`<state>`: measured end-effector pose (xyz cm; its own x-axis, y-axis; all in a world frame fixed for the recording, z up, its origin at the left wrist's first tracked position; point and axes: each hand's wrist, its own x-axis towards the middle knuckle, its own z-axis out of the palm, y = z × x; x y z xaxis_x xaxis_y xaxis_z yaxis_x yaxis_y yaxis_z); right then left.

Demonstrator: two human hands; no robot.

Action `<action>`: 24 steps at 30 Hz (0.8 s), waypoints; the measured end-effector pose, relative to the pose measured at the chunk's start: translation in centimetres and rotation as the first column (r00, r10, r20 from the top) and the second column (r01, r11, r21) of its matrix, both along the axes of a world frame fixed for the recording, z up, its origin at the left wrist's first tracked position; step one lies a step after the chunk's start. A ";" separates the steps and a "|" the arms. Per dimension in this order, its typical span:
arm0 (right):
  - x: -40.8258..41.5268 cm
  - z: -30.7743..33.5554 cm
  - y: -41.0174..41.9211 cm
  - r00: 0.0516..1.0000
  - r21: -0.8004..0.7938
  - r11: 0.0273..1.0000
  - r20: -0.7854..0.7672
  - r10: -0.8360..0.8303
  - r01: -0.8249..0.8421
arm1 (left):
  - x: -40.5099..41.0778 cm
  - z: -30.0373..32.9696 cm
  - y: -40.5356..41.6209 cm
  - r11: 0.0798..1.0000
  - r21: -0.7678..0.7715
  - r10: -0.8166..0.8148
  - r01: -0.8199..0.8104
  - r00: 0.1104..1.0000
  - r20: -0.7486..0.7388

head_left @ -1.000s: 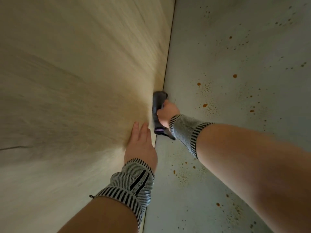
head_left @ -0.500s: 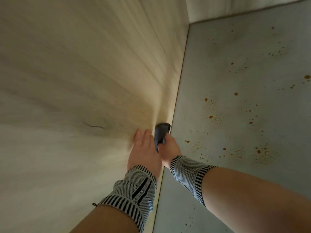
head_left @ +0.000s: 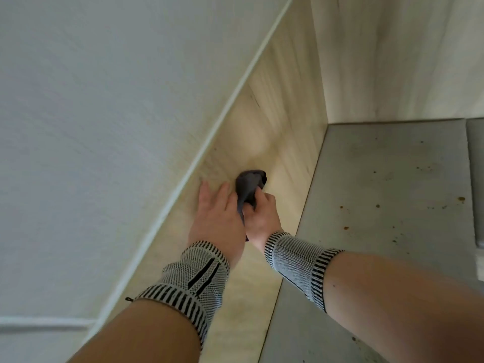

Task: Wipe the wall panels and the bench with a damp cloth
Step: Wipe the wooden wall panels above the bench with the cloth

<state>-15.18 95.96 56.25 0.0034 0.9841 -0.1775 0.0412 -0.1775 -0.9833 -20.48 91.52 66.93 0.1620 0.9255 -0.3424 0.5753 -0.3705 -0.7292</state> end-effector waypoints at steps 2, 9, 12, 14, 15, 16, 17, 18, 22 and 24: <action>-0.4 2.9 -0.9 1.000 0.058 0.998 -0.009 0.000 0.001 | -0.7 2.8 -1.9 0.999 0.051 -0.010 0.009 1.000 0.019; -3.5 6.9 -8.8 0.997 0.308 0.948 0.035 0.068 -0.076 | -7.5 5.5 -9.5 0.957 0.285 -0.096 0.049 0.984 0.153; -4.1 7.4 -10.4 0.996 0.347 0.934 0.051 0.069 -0.082 | -10.6 5.5 -11.9 0.954 0.295 -0.126 0.046 0.958 0.257; -3.6 8.1 -7.8 0.998 0.302 0.953 0.064 0.002 -0.022 | -11.3 5.1 -12.4 0.963 0.262 -0.143 0.064 0.946 0.292; -3.4 8.5 -6.1 0.996 0.273 0.962 0.081 -0.045 0.022 | -11.5 4.9 -12.5 0.965 0.252 -0.148 0.066 0.936 0.318; -3.3 8.8 -4.7 0.992 0.250 0.965 0.080 -0.101 0.078 | -11.6 4.8 -12.4 0.967 0.247 -0.148 0.062 0.927 0.346; -3.4 8.9 -3.8 0.986 0.235 0.964 0.073 -0.148 0.127 | -11.8 4.6 -12.2 0.966 0.252 -0.152 0.063 0.924 0.351; -3.8 8.9 -3.9 0.982 0.222 0.962 0.063 -0.179 0.161 | -11.9 4.4 -12.1 0.964 0.258 -0.150 0.061 0.929 0.338; -6.9 7.9 -11.7 0.992 0.340 0.937 0.058 -0.112 0.086 | -11.6 4.4 -12.1 0.937 0.344 -0.176 0.068 0.940 0.293; -7.0 7.5 -13.6 0.995 0.376 0.925 0.062 -0.080 0.051 | -12.0 4.0 -12.3 0.933 0.334 -0.193 0.133 0.969 0.154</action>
